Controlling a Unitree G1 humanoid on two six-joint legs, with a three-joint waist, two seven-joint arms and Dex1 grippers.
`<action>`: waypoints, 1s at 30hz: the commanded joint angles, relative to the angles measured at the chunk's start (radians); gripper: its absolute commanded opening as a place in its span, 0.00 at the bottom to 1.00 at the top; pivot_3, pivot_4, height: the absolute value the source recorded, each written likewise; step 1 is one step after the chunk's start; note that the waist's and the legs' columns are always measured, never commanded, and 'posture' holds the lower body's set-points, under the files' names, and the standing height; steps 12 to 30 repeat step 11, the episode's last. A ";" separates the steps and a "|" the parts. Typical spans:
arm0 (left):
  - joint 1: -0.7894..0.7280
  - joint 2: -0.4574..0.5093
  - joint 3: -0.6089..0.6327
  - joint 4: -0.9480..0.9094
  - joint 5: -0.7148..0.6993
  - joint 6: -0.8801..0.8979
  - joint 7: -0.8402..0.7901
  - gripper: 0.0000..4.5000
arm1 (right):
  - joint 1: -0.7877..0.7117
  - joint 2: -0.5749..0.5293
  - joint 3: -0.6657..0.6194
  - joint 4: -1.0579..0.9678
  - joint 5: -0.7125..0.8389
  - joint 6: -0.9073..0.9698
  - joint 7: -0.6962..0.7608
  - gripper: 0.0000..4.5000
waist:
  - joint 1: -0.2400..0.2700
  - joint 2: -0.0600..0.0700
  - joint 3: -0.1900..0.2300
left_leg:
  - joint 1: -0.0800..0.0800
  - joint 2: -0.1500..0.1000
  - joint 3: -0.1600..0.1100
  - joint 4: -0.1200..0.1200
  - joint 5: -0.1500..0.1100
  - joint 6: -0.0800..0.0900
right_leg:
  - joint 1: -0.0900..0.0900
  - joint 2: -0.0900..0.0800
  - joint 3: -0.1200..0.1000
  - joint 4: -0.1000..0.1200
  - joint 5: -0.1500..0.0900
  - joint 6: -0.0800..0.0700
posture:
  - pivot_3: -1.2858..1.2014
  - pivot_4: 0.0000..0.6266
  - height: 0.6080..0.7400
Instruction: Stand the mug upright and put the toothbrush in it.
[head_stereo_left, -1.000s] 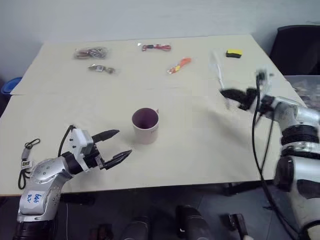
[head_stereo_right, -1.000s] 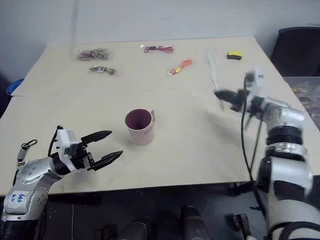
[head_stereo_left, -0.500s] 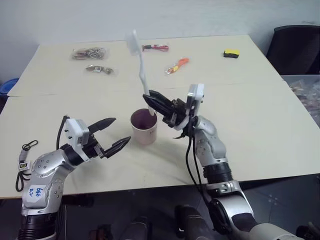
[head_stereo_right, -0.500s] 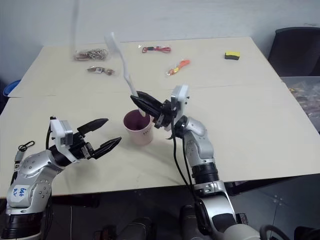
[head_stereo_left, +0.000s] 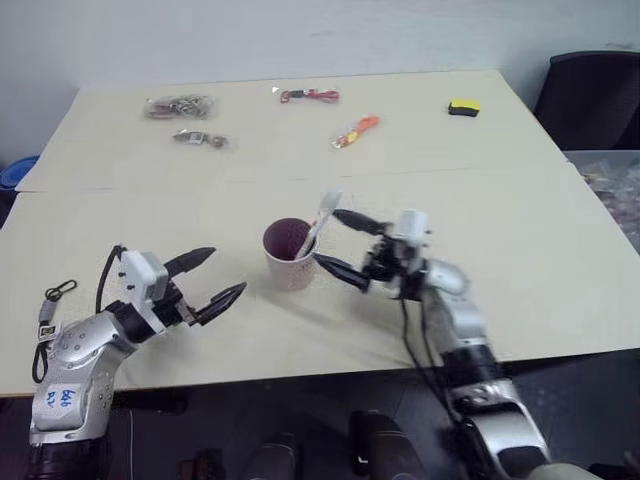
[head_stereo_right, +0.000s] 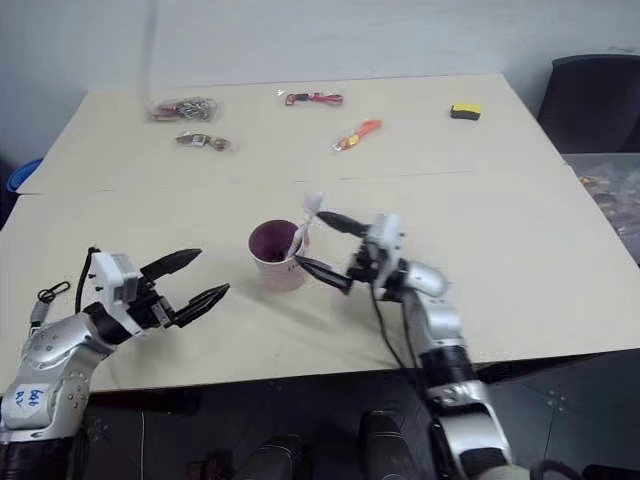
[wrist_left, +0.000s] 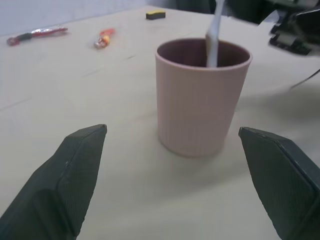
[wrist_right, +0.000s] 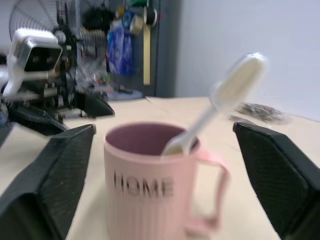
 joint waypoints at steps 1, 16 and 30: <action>0.106 0.051 0.084 -0.038 0.042 -0.047 -0.024 1.00 | 0.160 -0.200 -0.114 -0.043 0.052 0.031 0.126 1.00 | 0.007 0.000 0.000 | 0.000 0.000 0.000 0.000 0.000 0.001 | 0.000 0.000 0.000 -0.001 0.000 0.000 | 0.52 0.24 1.00; 0.235 -0.063 0.045 -0.001 0.173 -0.249 0.053 1.00 | 0.177 -0.258 -0.173 0.276 -0.032 -0.205 0.099 1.00 | 0.025 0.000 0.000 | 0.019 0.006 0.011 -0.007 -0.001 0.002 | 0.018 0.003 0.005 -0.010 0.002 0.002 | 0.52 0.24 1.00; 0.235 -0.063 0.045 -0.001 0.173 -0.249 0.053 1.00 | 0.177 -0.258 -0.173 0.276 -0.032 -0.205 0.099 1.00 | 0.025 0.000 0.000 | 0.019 0.006 0.011 -0.007 -0.001 0.002 | 0.018 0.003 0.005 -0.010 0.002 0.002 | 0.52 0.24 1.00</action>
